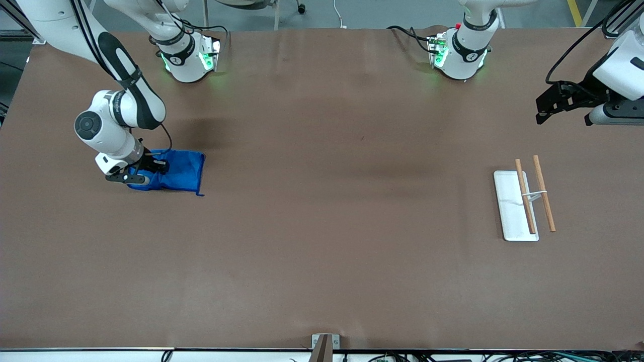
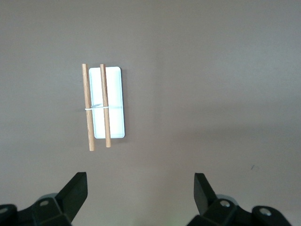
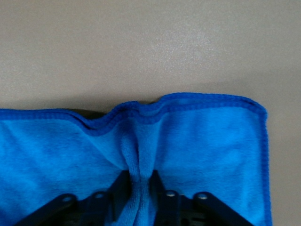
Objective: Right arm passes towel to left arm to hang
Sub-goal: 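Lift the towel with the right gripper while the left gripper approaches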
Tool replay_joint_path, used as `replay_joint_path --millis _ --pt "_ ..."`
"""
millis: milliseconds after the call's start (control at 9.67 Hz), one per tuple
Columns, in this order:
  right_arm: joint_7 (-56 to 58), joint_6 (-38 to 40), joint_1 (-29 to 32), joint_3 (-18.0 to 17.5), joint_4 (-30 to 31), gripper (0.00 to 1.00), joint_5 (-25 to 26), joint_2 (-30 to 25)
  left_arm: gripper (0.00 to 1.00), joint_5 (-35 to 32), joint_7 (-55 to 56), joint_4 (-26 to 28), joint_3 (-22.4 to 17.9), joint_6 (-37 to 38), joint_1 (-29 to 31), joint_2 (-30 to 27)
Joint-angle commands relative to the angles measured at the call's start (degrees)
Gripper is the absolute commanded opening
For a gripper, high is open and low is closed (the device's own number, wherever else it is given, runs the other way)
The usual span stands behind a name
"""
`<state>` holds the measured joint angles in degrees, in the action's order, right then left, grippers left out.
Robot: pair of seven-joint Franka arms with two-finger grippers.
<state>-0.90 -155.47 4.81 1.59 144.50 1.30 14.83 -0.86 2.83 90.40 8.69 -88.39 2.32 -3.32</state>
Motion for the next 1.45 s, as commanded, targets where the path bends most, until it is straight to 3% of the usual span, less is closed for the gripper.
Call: replay_joint_path --millis 0,207,310,517,724,828,1138,1345 --pt "-4.7 12.3 -0.1 -2.9 -3.8 0.00 0.5 -4.8 1.00 0.2 -1.1 0.4 0.1 0.8 0.1 1.1" --pt "-7.6 31.2 -0.2 -5.8 -15.0 0.00 0.5 -7.8 1.00 2.8 -1.0 0.4 -0.2 0.6 0.3 1.1" --pt "-9.0 39.6 -0.3 -6.7 -21.9 0.00 0.5 -7.7 1.00 8.3 -1.7 0.4 -0.4 0.1 1.5 1.6" --pt "-10.2 48.2 -1.5 -9.2 -31.9 0.00 0.5 -7.4 1.00 11.1 -2.2 0.3 0.2 -2.2 1.4 4.8" --pt "-11.9 47.6 -1.8 -13.9 -34.1 0.00 -0.8 -7.3 1.00 24.8 -2.6 0.3 0.2 -3.9 1.5 8.9" --pt "-12.1 44.1 -1.8 -16.0 -34.8 0.00 -5.0 -7.2 1.00 29.8 -4.3 0.4 0.3 -4.9 0.9 11.6" --pt "-12.1 28.4 -3.8 -20.9 -34.8 0.00 -19.4 -4.2 1.00 36.8 -12.6 1.1 3.9 -14.3 -2.7 18.8" --pt "-12.1 19.1 -5.2 -24.9 -34.8 0.00 -30.9 -2.0 1.00 51.8 -18.2 1.8 4.5 -14.7 -3.0 23.2"
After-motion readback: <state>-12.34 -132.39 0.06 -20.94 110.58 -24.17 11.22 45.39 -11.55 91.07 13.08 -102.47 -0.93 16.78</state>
